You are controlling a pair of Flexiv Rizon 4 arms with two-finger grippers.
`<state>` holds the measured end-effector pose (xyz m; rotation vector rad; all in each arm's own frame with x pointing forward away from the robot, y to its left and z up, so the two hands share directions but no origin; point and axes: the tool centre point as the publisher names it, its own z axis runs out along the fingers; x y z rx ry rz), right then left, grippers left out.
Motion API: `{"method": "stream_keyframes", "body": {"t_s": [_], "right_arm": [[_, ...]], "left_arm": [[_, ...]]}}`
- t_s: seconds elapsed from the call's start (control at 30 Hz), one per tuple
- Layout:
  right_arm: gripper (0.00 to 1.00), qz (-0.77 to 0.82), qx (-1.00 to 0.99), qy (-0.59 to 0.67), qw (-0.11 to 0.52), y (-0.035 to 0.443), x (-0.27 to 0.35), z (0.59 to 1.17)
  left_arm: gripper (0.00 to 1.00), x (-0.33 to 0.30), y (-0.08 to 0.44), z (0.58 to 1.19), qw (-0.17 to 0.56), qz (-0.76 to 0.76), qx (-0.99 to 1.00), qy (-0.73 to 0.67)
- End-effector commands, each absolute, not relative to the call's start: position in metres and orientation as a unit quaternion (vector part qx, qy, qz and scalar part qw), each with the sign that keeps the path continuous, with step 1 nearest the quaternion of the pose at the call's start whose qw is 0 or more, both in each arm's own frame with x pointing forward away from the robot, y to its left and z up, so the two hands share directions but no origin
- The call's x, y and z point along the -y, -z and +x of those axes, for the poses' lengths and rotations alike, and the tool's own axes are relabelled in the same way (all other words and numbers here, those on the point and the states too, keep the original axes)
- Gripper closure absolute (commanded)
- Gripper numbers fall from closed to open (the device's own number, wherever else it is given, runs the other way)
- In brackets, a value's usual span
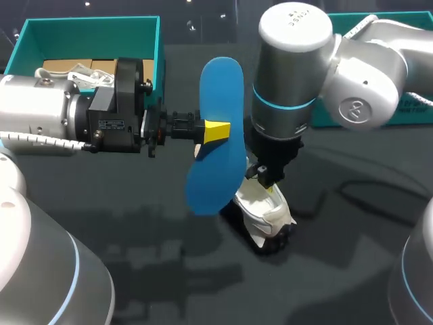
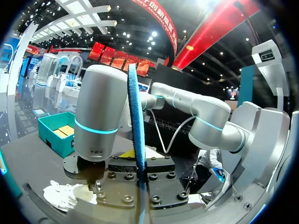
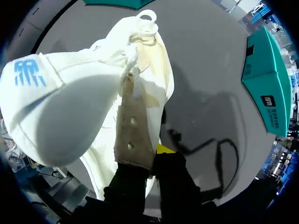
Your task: Take the shoe out of the shoebox, open the shoe tongue, remove and reinsert the insole, then place the shoe into the shoebox
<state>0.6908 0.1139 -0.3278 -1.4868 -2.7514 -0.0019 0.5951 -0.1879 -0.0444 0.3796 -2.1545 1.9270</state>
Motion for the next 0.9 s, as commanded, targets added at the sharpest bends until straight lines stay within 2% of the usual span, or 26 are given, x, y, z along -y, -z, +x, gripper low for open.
{"method": "stream_keyframes", "body": {"t_s": [0.03, 0.23, 0.3, 0.47, 0.9], "right_arm": [[1.00, -0.606, 0.795, -0.004, -0.017, 0.3245, -0.1125, 0.6858], [1.00, -0.647, 0.762, -0.023, -0.020, 0.3273, -0.1136, 0.6853], [1.00, -0.675, 0.737, -0.020, 0.004, 0.3287, -0.1144, 0.6853], [1.00, -0.713, 0.701, -0.010, 0.017, 0.3295, -0.1141, 0.6841], [1.00, -0.696, 0.718, 0.006, 0.033, 0.3335, -0.1153, 0.6771]], "left_arm": [[1.00, 0.1895, 0.0453, 0.5947, 0.112, 0.130, 0.734, -0.658], [1.00, 0.1895, 0.0453, 0.5947, 0.112, 0.130, 0.734, -0.658], [1.00, 0.1895, 0.0453, 0.5947, 0.112, 0.130, 0.734, -0.658], [1.00, 0.1895, 0.0453, 0.5947, 0.112, 0.130, 0.734, -0.658], [1.00, 0.1895, 0.0453, 0.5947, 0.112, 0.130, 0.734, -0.658]]}}
